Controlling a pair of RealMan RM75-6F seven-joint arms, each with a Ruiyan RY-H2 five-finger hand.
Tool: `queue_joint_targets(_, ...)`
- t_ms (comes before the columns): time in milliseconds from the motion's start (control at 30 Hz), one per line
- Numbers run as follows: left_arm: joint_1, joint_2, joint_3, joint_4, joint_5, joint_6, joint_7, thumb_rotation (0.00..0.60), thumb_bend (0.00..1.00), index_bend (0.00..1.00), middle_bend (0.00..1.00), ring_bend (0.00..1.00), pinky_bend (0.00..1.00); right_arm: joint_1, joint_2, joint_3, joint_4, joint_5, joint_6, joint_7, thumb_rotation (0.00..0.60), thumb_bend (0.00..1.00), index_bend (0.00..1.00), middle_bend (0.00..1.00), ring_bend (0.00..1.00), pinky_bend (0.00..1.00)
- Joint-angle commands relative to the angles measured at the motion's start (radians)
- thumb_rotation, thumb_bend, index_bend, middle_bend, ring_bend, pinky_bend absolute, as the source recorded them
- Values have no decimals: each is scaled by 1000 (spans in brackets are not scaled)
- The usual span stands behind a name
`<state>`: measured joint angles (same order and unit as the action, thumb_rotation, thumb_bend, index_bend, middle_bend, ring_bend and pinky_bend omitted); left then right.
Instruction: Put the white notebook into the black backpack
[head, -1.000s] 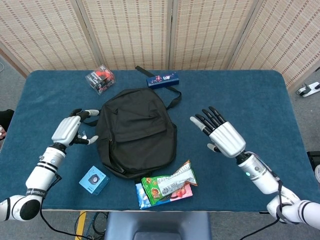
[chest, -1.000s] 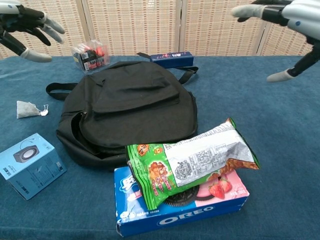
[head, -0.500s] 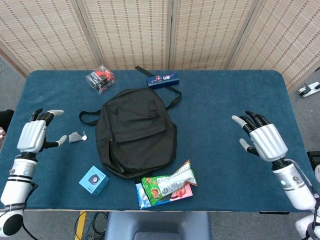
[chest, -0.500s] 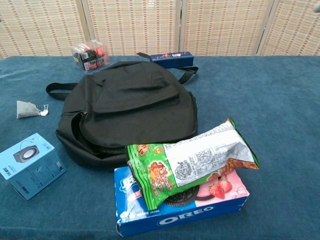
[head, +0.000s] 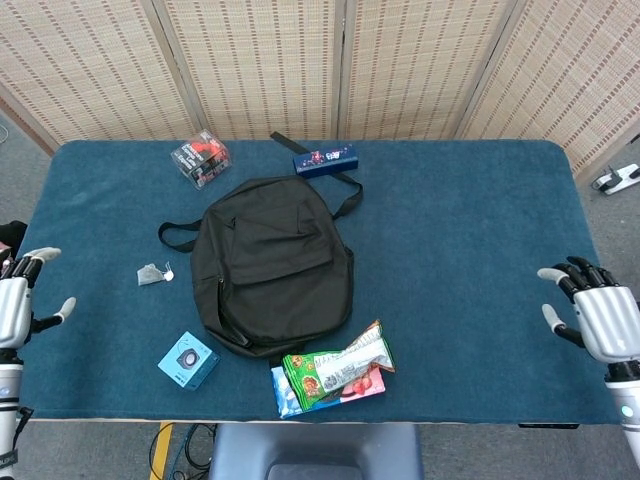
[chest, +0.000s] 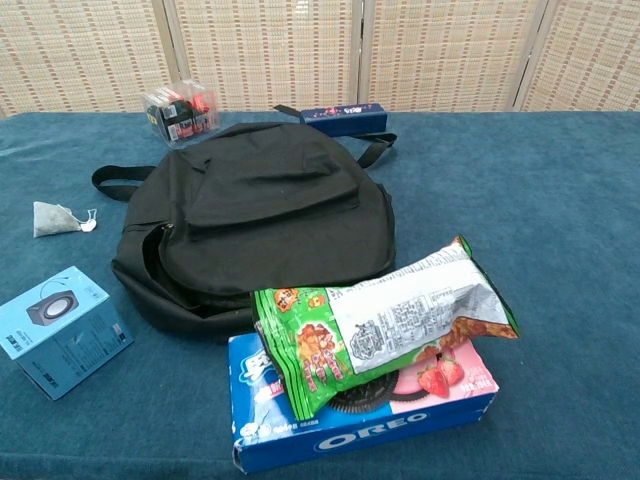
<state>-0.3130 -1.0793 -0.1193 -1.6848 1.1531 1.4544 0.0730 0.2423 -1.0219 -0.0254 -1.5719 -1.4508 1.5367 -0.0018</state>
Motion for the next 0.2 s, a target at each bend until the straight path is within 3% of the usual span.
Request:
queue_joint_targets(33, 38, -11, 15, 1, 21, 41, 14, 600, 260, 279, 211, 220, 53, -40, -2, 0, -3, 13, 26, 8, 600, 340, 326, 328, 184, 288)
queue_joint_targets(200, 90, -7, 44, -19, 28, 67, 56, 600, 260, 277, 207, 212, 39, -72, -13, 5, 14, 7, 32, 27, 600, 341, 342, 333, 192, 288)
